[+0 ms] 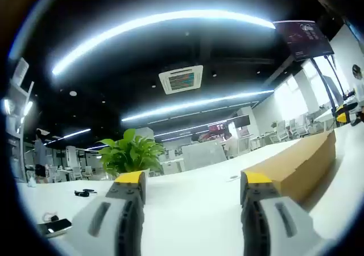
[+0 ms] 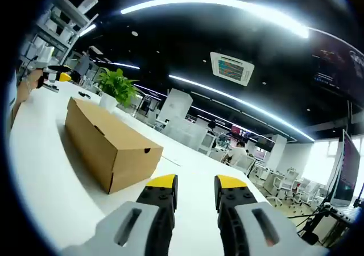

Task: Operate the shoe box by opening the lid, removing the specified soft item, and placing it in the target area until the item is outside and the box remains undamaged.

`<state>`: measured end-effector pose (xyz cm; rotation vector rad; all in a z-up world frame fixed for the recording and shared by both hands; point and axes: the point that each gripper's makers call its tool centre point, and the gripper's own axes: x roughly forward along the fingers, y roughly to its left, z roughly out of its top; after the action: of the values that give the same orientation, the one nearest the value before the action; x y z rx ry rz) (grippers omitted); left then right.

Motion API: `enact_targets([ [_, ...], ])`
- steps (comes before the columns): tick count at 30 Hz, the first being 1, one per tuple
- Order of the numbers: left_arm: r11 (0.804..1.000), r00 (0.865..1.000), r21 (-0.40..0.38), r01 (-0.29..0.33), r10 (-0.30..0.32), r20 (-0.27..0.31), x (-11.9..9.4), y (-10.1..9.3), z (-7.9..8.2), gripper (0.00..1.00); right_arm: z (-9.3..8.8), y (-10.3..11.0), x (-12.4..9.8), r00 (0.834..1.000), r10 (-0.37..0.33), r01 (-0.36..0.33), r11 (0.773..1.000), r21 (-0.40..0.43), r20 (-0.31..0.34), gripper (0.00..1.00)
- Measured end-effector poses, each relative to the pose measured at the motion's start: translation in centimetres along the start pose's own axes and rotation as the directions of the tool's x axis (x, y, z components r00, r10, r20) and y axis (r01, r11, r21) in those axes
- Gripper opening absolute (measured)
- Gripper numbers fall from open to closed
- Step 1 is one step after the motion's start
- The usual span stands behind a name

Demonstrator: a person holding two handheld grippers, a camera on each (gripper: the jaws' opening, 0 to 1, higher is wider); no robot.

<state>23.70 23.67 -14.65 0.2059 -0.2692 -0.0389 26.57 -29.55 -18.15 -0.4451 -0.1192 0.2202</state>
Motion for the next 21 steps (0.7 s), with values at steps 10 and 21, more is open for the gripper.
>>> enact_targets([
  [10,1.000,1.000,0.002,0.000,0.000,-0.002,0.00,0.02,-0.05,0.70,-0.07,0.09,0.01,1.000,0.001,-0.001,1.000,-0.007,-0.004,0.26],
  [21,1.000,1.000,0.006,0.019,-0.018,-0.011,0.13,-0.48,-0.27,0.70,0.23,0.72,-0.12,1.000,0.011,-0.012,0.999,-0.047,-0.004,0.26],
])
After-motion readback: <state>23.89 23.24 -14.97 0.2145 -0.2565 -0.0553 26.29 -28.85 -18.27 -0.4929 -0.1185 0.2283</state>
